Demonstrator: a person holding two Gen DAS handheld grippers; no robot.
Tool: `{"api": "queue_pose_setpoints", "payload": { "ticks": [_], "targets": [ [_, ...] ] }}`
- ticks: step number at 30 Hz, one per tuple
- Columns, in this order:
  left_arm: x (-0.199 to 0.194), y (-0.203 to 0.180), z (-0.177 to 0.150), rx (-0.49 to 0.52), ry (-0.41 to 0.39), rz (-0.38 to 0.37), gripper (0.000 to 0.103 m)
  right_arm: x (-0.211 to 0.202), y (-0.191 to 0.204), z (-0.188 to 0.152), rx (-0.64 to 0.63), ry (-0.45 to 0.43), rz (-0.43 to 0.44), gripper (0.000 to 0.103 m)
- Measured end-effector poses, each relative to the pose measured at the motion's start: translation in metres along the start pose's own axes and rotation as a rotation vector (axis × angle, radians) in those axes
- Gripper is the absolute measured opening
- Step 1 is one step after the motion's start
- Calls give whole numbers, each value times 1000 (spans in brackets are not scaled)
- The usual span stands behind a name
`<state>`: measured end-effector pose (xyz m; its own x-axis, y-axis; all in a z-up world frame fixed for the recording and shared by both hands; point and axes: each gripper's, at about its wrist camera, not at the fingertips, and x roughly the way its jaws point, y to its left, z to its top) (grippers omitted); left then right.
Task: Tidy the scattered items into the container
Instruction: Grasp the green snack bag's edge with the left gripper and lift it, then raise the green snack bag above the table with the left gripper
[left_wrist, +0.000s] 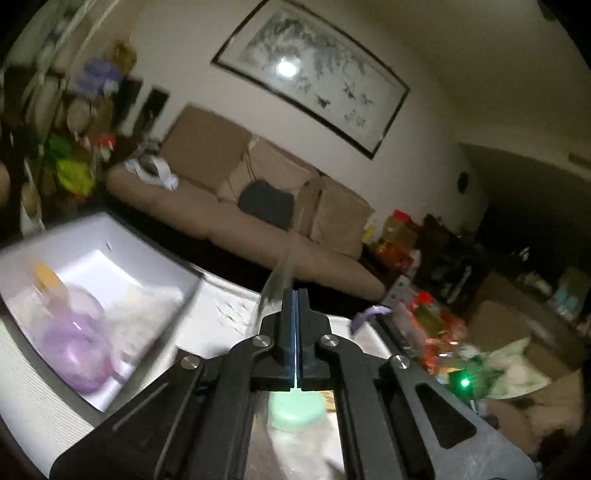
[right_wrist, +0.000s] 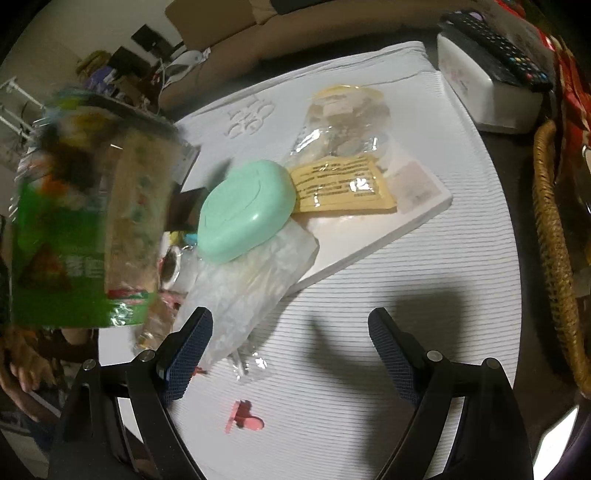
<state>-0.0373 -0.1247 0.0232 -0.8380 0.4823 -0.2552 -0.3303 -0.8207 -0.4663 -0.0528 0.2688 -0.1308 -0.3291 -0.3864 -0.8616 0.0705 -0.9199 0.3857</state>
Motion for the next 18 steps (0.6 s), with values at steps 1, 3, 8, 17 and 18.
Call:
{"api": "queue_pose_setpoints", "payload": {
  "ticks": [1,3,8,17,18],
  "targets": [
    [-2,-4,3,30,18,17,0,1,0,1,0,2,-5,89],
    [-3,-8,4,80,59,72,0,4,-2,3,9,7,-11,89],
    [9,12,-10,40,172,207,32,6,-6,4,30,10,2,89],
    [-5,74,-53,-209,235,464,98,25,2,10,90,33,146,89],
    [-3,78,-61,-210,241,492,100,26,8,9,80,34,143,89]
  ]
}}
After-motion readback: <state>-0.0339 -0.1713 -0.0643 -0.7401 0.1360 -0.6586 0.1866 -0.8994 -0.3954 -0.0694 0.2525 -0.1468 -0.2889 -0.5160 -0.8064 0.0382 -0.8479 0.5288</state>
